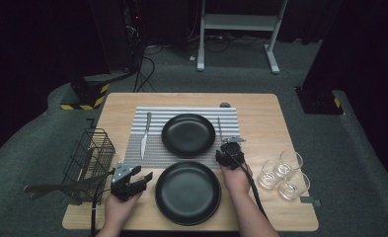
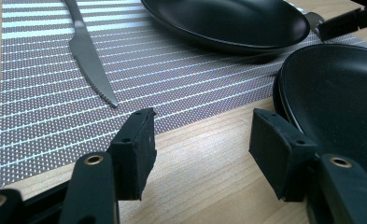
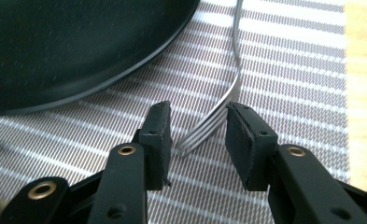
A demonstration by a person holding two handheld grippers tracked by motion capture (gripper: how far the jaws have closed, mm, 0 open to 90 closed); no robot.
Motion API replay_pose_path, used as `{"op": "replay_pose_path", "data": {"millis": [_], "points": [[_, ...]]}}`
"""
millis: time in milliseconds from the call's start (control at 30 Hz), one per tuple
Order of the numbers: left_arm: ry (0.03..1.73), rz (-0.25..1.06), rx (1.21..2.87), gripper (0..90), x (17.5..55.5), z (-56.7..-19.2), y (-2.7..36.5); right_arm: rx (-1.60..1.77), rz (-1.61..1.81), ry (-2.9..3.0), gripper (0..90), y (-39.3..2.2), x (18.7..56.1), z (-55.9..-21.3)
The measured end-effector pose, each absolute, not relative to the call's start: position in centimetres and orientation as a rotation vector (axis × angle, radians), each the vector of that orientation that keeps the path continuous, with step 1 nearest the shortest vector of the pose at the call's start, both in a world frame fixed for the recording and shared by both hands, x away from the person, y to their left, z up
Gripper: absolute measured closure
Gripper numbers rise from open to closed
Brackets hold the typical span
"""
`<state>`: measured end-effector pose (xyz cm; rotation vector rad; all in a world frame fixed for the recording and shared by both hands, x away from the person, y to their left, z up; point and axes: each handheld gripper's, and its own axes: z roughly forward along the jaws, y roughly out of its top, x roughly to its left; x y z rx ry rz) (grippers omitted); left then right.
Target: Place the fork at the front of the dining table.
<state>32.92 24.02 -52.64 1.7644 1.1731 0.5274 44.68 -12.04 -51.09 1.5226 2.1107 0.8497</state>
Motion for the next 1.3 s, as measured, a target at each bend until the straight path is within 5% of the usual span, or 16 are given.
{"op": "replay_pose_path", "data": {"millis": [333,967,1300], "points": [[1.175,0.526,1.762,40.8,32.9,-52.6,24.0,1.516,0.841,2.114,73.9,-12.0,44.1,-51.3],[1.177,0.523,1.758,40.8,32.9,-52.6,24.1,1.484,0.902,2.141,65.8,-10.9,44.0,-50.2],[1.176,0.523,1.759,40.8,32.9,-52.6,24.0,1.464,0.899,2.085,75.6,-11.3,45.3,-48.6]]}}
